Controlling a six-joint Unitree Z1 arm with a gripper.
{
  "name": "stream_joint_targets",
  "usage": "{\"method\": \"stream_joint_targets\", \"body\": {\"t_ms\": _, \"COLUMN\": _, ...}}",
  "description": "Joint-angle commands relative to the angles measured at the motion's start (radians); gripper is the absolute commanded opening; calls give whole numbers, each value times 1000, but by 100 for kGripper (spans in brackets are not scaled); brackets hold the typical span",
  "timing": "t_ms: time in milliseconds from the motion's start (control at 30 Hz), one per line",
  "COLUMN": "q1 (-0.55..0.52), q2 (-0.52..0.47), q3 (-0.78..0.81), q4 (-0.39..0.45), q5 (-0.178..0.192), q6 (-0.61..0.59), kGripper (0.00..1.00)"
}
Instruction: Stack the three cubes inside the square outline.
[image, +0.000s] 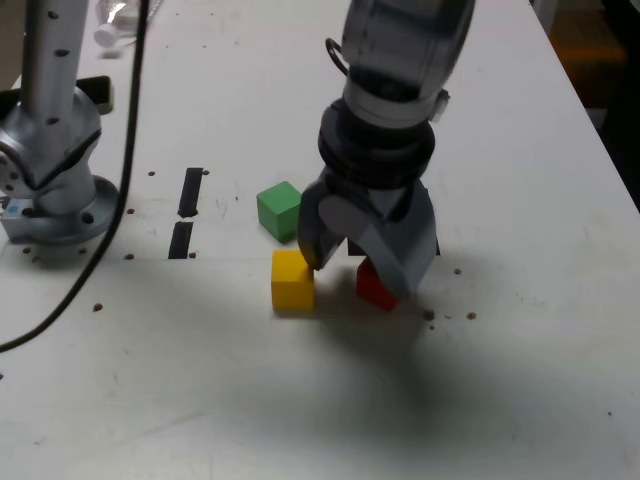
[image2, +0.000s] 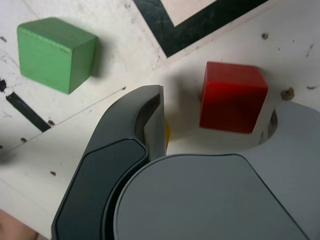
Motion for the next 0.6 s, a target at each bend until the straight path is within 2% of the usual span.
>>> {"method": "stream_joint_targets", "body": {"t_ms": 0, "q1": -3, "q2": 18, "q3": -2, "q4": -14, "q5": 10, "q6": 2, "kGripper": 79}}
{"method": "stream_joint_targets", "body": {"t_ms": 200, "q1": -3, "q2": 56, "q3": -6, "q4": -50, "q5": 29, "q6": 5, "kGripper": 79}}
{"method": "stream_joint_targets", "body": {"t_ms": 567, "q1": -3, "q2": 91, "q3": -29, "q4": -59, "q5": 31, "q6": 8, "kGripper": 77}}
